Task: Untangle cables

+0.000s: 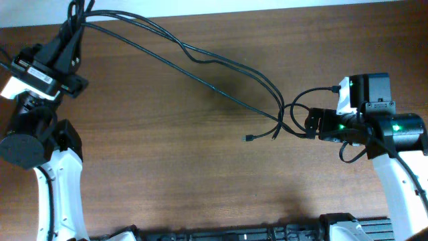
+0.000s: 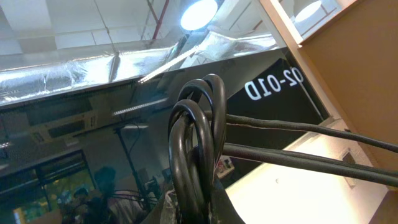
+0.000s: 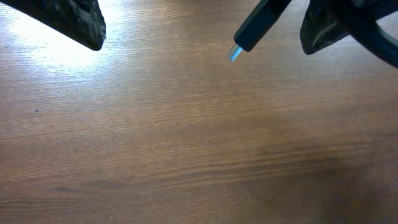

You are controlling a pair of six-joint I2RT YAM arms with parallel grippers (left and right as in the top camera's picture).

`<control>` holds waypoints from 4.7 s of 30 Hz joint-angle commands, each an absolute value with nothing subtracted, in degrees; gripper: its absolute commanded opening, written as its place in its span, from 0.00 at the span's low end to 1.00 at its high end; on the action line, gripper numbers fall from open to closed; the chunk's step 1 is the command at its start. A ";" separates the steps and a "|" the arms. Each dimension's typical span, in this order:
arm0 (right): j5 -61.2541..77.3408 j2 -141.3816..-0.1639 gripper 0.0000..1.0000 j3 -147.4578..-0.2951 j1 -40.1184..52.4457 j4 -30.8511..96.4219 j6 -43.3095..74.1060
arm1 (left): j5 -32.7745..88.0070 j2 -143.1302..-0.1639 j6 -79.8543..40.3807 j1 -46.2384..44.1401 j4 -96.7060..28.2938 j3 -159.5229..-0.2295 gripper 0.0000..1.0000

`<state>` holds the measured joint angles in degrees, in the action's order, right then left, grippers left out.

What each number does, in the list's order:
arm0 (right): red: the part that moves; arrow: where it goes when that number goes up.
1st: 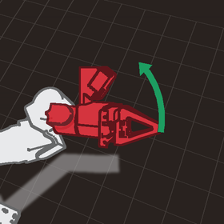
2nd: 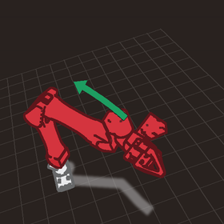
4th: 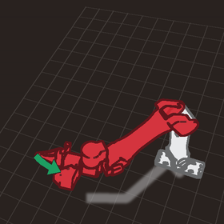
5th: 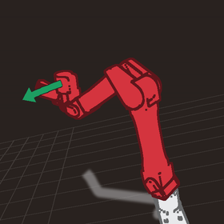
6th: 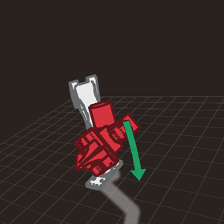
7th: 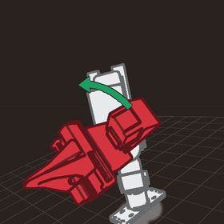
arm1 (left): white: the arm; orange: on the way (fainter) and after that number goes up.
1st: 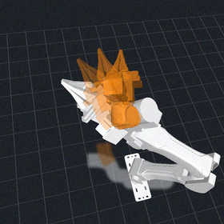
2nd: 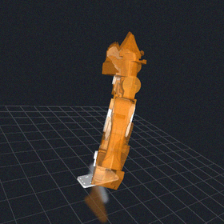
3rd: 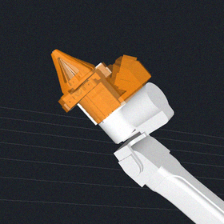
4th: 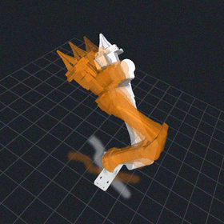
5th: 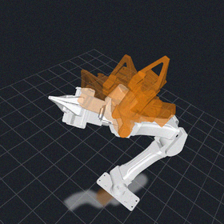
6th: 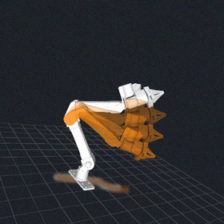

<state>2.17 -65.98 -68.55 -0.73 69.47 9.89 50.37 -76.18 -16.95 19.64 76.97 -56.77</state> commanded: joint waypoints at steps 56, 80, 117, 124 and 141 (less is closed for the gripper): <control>35.59 -69.63 0.99 -67.40 -1.43 65.67 -9.26 | 46.68 -74.87 -22.70 -8.58 86.96 -58.46 0.00; 33.50 -90.39 0.98 -67.37 15.94 65.78 -13.15 | 43.44 -74.87 -22.55 -11.62 86.96 -63.88 0.00; 47.35 -91.09 0.95 -67.37 26.68 52.42 -0.27 | 39.57 -74.87 -19.64 -11.57 89.49 -64.69 0.00; 47.46 -95.88 0.95 -67.37 28.21 49.58 4.23 | 38.96 -74.87 -19.64 -11.57 89.49 -64.69 0.00; 43.66 -97.12 0.94 -67.37 30.04 33.30 27.97 | 38.94 -74.87 -13.30 -11.57 88.86 -64.69 0.00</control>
